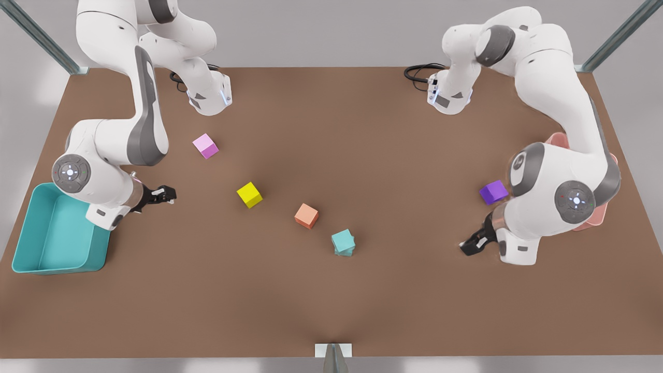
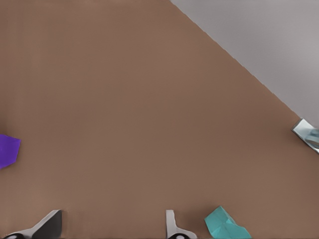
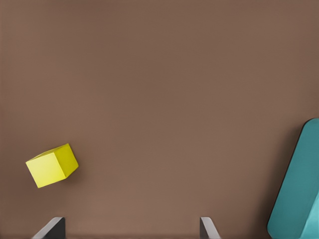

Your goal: Stack the two blue cubes on top of each other

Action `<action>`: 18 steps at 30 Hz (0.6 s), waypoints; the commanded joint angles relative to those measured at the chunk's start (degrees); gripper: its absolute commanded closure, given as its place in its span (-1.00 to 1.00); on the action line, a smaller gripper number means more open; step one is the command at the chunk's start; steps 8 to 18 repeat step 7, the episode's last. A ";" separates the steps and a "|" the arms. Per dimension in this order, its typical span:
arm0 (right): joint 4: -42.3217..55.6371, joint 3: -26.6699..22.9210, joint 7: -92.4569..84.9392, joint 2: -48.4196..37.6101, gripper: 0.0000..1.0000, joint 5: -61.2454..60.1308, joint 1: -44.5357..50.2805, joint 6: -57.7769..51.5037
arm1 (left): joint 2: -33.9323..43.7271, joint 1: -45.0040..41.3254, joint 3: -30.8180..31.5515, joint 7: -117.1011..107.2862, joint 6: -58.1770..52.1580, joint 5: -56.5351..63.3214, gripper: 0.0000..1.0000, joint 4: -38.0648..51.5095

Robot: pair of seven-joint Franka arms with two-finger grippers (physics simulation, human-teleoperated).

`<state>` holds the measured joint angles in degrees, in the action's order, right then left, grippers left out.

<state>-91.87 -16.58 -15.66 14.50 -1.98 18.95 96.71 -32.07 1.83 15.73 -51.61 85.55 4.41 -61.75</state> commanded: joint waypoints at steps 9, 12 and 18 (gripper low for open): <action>0.03 -0.03 0.11 0.00 -1.00 -0.04 -0.05 -0.20 | 21.00 3.71 -1.93 48.62 -9.08 -2.12 -1.00 -21.83; 0.03 -0.03 0.11 0.00 -1.00 -0.04 -0.05 -0.20 | 21.00 3.71 -1.93 48.62 -9.08 -2.12 -1.00 -21.83; 0.03 -0.03 0.11 0.00 -1.00 -0.04 -0.05 -0.20 | 21.00 3.71 -1.93 48.62 -9.08 -2.12 -1.00 -21.83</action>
